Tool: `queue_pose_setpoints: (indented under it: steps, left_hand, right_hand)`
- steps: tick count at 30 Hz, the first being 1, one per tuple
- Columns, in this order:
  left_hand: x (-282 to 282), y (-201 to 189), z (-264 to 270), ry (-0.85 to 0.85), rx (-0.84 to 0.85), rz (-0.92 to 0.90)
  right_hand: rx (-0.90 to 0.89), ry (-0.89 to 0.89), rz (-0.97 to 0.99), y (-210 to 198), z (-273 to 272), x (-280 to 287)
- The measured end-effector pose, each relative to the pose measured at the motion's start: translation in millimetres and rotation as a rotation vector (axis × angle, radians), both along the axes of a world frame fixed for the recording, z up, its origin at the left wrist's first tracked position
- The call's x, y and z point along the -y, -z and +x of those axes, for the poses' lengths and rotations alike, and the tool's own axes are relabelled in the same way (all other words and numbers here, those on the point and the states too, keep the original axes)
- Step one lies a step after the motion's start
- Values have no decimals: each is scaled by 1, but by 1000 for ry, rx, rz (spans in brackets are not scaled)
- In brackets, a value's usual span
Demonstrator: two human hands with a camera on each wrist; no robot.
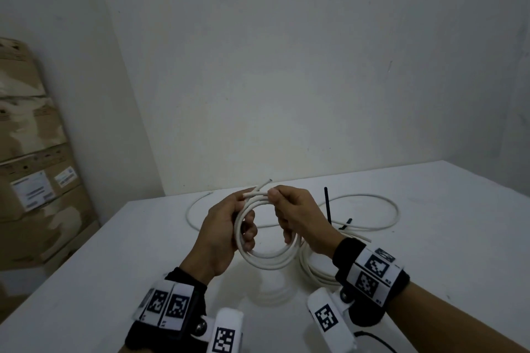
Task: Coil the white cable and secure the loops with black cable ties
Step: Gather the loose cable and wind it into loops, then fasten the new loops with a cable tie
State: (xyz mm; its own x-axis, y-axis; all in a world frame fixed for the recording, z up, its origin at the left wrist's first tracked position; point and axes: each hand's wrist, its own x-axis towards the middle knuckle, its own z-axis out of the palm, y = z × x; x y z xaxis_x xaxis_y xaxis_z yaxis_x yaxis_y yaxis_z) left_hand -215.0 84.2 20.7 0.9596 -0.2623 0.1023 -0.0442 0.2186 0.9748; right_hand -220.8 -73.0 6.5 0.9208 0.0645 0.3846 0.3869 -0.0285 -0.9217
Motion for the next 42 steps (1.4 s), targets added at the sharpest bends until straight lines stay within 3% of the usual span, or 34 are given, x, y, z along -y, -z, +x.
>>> queue_pose_setpoints:
  steps: [3,8,10,14,17,20,22,30,38,42]
  left_hand:
    - [1,2,-2,-44,69,108]
    - [4,3,-4,-89,-14,78]
    - [6,2,-5,-155,-17,89]
    - [5,-1,-6,-205,-25,40]
    - [3,-2,-5,-243,-5,59]
    - [0,0,-4,-259,-18,100]
    - [-2,1,-3,-263,-63,88]
    - [-10,0,0,-202,-44,59]
    - [-43,-28,5,133,-134,420]
    - [-67,-34,14,206,-185,477]
  right_hand:
    - [-10,-4,-104,0,2,0]
    - [-10,78,-246,0,1,-6]
    - [23,139,-330,-1,0,-10]
    - [167,142,-319,2,2,-12]
    - [359,240,-602,8,8,-12]
    - [613,463,-968,5,11,-7]
    - [707,467,-1137,3,14,-8]
    - [598,335,-1055,-5,15,-12]
    - [487,197,-1173,-17,17,-30]
    - [504,124,-1252,-22,20,-47]
